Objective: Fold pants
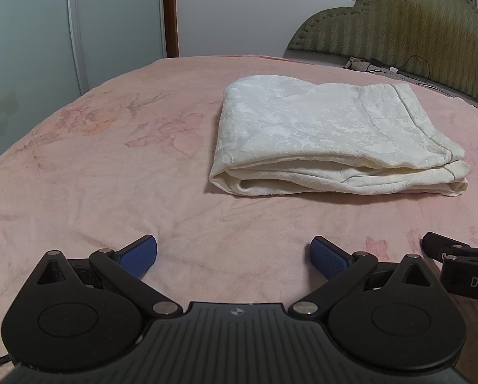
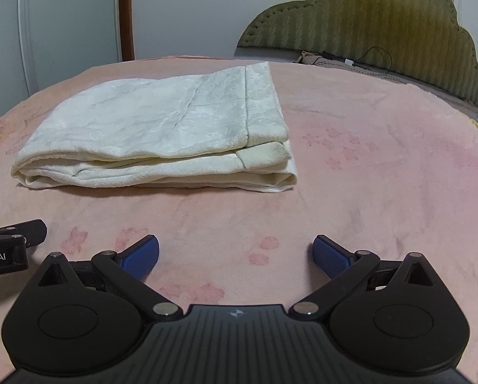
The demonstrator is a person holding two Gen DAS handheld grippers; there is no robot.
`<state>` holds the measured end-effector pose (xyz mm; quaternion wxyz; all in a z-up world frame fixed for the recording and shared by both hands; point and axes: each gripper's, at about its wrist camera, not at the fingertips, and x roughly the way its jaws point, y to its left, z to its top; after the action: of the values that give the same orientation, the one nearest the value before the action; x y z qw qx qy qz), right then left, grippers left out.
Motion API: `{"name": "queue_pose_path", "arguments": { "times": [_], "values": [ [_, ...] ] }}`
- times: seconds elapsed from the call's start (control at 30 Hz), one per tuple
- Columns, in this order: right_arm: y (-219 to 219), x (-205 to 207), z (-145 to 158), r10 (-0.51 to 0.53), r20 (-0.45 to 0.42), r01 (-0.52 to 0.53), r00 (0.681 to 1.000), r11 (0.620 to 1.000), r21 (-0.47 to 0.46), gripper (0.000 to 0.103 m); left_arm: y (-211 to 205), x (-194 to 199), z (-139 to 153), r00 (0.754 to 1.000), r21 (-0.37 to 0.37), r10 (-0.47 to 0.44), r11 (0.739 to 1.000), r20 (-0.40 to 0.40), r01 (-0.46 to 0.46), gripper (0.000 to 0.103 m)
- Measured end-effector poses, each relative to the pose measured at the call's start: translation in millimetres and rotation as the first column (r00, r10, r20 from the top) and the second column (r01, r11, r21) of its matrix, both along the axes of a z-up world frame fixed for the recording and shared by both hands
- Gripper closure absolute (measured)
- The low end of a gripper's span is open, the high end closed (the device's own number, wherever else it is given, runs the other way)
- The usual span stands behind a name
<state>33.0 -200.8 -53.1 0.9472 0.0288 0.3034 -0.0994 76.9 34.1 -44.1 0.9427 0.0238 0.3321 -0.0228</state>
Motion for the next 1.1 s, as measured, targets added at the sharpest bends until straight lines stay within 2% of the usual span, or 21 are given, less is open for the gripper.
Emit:
{"name": "queue_pose_path", "arguments": {
  "times": [0.23, 1.1],
  "values": [
    [-6.6, 1.5, -1.1, 0.011, -0.002, -0.011, 1.0, 0.998, 0.054, 0.0, 0.0, 0.4, 0.4, 1.0, -0.002, 0.0, 1.0, -0.001, 0.0, 0.0],
    [-5.8, 1.1, -1.2, 0.01, 0.0, -0.009, 1.0, 0.998, 0.056, 0.0, 0.9, -0.3, 0.1, 1.0, -0.011, -0.006, 1.0, -0.001, 0.006, 0.0]
  ]
}}
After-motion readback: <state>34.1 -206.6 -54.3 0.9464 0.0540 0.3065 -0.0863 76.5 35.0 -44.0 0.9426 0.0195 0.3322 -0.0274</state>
